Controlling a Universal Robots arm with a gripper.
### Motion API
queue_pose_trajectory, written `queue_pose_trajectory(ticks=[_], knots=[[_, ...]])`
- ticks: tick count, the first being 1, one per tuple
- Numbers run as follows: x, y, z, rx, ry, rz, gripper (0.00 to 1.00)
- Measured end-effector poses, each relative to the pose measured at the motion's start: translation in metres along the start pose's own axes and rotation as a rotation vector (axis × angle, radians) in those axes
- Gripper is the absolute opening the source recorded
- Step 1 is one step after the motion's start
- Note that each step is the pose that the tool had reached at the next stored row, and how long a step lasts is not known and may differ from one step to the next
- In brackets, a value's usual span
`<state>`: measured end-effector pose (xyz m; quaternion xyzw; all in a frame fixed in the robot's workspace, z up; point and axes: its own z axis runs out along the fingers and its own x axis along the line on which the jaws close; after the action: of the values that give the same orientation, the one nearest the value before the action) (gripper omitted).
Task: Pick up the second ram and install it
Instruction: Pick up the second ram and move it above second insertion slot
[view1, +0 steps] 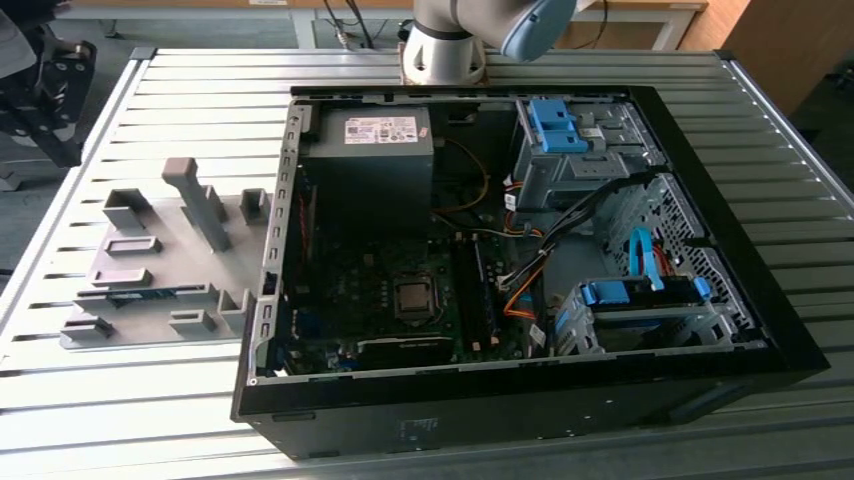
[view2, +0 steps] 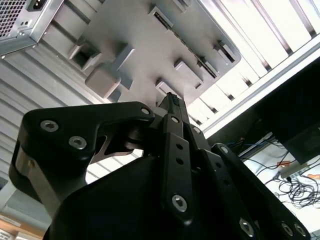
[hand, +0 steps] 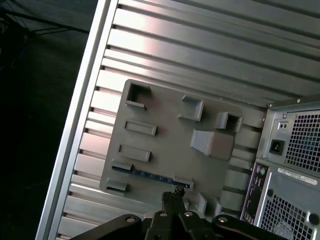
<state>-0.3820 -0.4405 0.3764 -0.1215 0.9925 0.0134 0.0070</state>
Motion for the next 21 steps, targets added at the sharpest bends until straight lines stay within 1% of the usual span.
queue_pose_trajectory(ticks=[2, 3, 10, 12, 14, 21], knots=[[0.0, 0.0, 0.0001, -0.0006, 0.0008, -0.032, 0.1], [0.0001, -0.0001, 0.0002, -0.0008, 0.0008, -0.04, 0.1], [0.0001, -0.0001, 0.0002, -0.0008, 0.0009, -0.041, 0.1], [0.0001, -0.0001, 0.0001, -0.0009, 0.0012, -0.047, 0.1], [0.0003, -0.0001, 0.0001, -0.0013, 0.0019, -0.074, 0.1], [0.0005, 0.0, 0.0003, -0.0034, 0.0048, -0.196, 0.1]])
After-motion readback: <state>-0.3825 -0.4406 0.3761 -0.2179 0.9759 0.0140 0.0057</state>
